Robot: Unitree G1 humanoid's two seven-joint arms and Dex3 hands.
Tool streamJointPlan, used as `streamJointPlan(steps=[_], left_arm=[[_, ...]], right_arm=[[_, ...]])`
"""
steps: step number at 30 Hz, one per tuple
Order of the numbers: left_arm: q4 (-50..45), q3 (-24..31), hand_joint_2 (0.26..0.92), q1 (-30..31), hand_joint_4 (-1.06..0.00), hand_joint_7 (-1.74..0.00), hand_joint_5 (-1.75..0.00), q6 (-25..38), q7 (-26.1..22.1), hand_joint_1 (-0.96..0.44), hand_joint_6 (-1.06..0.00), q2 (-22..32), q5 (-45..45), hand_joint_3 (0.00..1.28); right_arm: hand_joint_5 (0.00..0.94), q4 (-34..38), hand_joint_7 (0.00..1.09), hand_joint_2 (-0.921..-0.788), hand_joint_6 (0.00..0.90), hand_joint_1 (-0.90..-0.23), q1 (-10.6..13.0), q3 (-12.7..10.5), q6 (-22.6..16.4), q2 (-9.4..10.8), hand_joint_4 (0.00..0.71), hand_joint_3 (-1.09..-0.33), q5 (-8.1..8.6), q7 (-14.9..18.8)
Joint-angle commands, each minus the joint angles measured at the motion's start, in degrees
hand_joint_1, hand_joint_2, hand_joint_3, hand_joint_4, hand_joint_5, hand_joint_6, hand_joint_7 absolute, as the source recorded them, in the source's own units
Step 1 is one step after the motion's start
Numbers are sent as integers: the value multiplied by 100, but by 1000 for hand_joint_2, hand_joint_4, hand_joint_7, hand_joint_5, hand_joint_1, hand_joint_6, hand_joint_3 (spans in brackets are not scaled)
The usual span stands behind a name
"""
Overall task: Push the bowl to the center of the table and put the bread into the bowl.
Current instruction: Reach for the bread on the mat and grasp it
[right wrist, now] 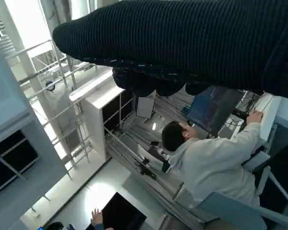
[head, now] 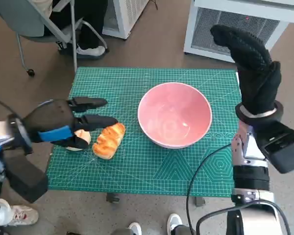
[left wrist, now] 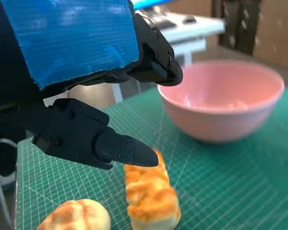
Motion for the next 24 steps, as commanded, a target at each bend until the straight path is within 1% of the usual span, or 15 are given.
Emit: streamJointPlan(steps=[1,10,20,24], left_arm=[[344,-287,823,-355,-425,-81,-7,-324,224,-262,-538,-23,438,0],[979,-745,829,-758,-418,-75,-1,-622,530,-241,-514,-134,935,3],[1503,-1164,842,-1061,-388,-64,0,-758,868,-175,-482,-150,1550,6],[1607,-1307,847,-1137,-376,-60,0,-786,943,-143,-472,-139,1719,6]], right_arm=[[23,-96,606,-921,-1,-530,171,56,131,-2,248,-825,37,12],[23,-185,594,-921,-1,-519,232,56,164,-50,241,-838,-66,-78],[23,-331,584,-921,-1,-518,302,47,242,-62,231,-852,-80,-152],[25,-395,582,-921,-1,-513,341,46,254,-76,230,-854,-133,-217]])
